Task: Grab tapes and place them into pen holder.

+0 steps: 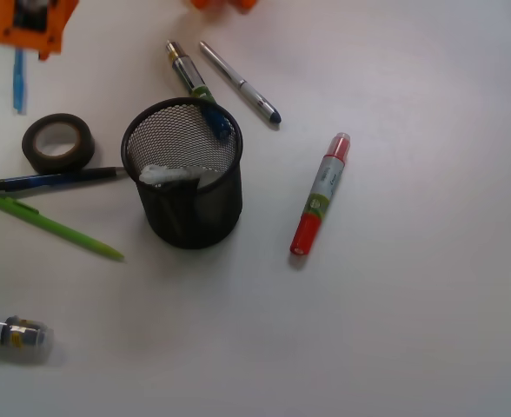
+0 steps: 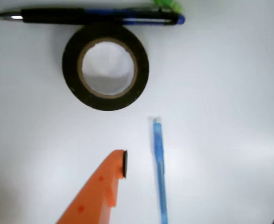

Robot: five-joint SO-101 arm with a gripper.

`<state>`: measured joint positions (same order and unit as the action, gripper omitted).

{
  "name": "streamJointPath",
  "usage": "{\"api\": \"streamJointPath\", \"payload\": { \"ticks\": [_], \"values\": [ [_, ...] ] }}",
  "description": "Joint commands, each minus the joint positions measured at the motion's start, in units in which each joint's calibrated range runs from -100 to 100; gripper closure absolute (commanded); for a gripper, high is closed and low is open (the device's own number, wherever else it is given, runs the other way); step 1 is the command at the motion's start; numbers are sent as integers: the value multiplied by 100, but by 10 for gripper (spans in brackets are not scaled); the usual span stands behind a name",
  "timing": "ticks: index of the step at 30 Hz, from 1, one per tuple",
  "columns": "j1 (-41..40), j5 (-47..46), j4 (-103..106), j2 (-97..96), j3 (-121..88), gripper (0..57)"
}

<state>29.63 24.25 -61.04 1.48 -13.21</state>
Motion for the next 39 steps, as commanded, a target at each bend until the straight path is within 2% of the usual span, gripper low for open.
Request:
{"api": "streamJointPath", "payload": {
  "ticks": [1,7,16,27,29,31,33,36,37,39],
  "values": [
    [-104,200,-222,-1206,949,145],
    [-231,303,-1140,-2847,2960,146],
    [-305,274,-1910,-4343,5415,146],
    [-305,303,-1998,-5363,5823,150],
    [-358,303,-1998,-5431,5823,182],
    [-373,283,-1998,-5482,5823,248],
    [-365,274,-2007,-5482,5823,349],
    [-298,269,-2042,-5490,5832,532],
    [-276,264,-2042,-5490,5832,575],
    [-261,215,-2042,-5499,5832,567]
  ]
}}
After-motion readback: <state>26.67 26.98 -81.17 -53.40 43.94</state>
